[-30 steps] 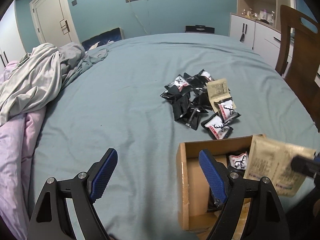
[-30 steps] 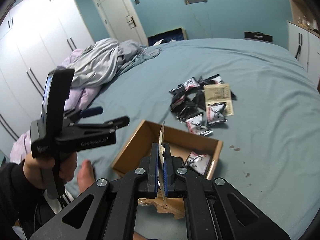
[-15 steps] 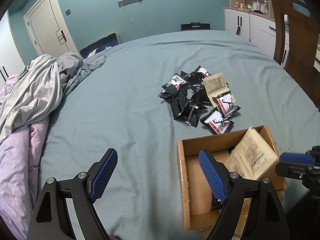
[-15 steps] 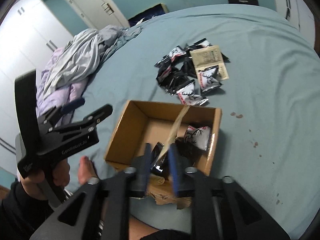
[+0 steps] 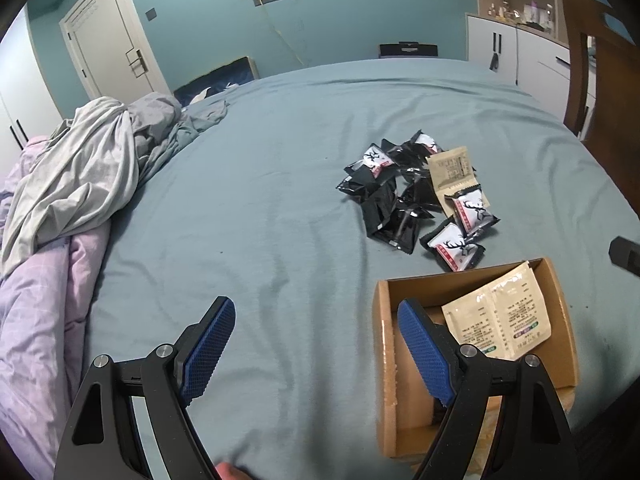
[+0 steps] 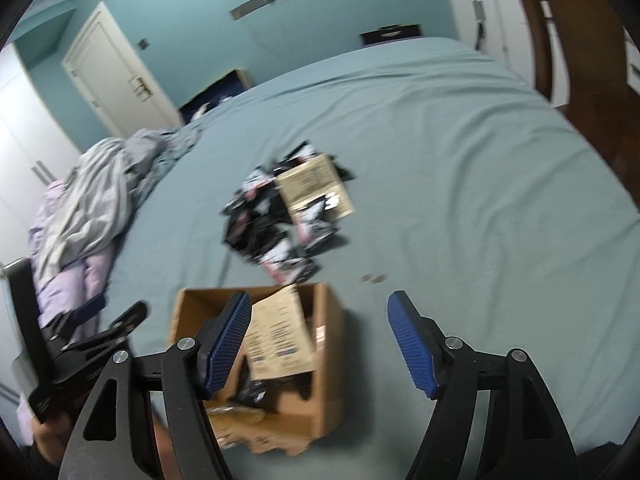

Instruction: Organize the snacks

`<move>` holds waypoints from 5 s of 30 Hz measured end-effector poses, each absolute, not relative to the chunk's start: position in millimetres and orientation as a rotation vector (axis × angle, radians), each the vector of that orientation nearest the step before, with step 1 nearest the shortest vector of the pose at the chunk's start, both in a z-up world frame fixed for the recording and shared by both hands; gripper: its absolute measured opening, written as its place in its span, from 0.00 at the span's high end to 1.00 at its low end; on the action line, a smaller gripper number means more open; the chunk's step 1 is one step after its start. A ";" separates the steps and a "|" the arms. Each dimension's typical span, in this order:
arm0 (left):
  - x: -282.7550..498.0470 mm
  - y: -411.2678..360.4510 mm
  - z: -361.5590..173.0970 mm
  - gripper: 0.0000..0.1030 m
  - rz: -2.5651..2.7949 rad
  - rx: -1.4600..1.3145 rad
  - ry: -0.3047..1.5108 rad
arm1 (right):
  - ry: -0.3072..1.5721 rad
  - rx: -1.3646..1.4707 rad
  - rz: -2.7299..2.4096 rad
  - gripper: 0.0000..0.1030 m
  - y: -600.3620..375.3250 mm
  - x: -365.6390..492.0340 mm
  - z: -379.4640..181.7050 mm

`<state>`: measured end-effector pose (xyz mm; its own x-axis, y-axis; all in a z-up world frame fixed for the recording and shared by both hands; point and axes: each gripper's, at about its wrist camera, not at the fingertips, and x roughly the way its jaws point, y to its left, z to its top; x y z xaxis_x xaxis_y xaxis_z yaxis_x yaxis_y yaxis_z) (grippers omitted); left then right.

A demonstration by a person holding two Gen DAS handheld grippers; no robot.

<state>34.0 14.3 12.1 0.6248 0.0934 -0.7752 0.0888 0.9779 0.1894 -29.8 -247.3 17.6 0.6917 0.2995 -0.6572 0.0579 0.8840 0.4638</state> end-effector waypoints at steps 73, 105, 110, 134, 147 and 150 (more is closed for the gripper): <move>109.8 8.2 -24.8 0.16 -0.125 0.162 1.095 | 0.903 0.344 0.178 0.66 -243.8 67.4 21.8; 229.3 -48.8 -82.2 0.15 -0.211 0.199 1.344 | 0.968 0.552 0.163 0.66 -279.7 32.2 -7.0; 240.1 -39.7 -81.6 0.44 -0.205 0.080 1.352 | 0.974 0.571 0.146 0.66 -283.8 31.2 -8.6; 79.8 -13.4 49.0 0.64 -0.312 0.040 1.056 | 0.908 0.515 0.127 0.66 -279.7 19.9 3.1; 23.9 -34.6 -6.6 0.63 -0.438 0.077 1.091 | 0.896 0.456 0.204 0.66 -267.6 8.4 12.5; 24.7 -32.5 -6.1 0.39 -0.423 0.066 1.076 | 0.887 0.418 0.224 0.66 -260.1 5.5 14.3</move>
<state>24.7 -32.5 -6.1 0.4029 -0.3026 -0.8638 0.3661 0.9183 -0.1509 5.5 -260.1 14.3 0.6154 0.3588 -0.7019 -0.0179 0.8965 0.4426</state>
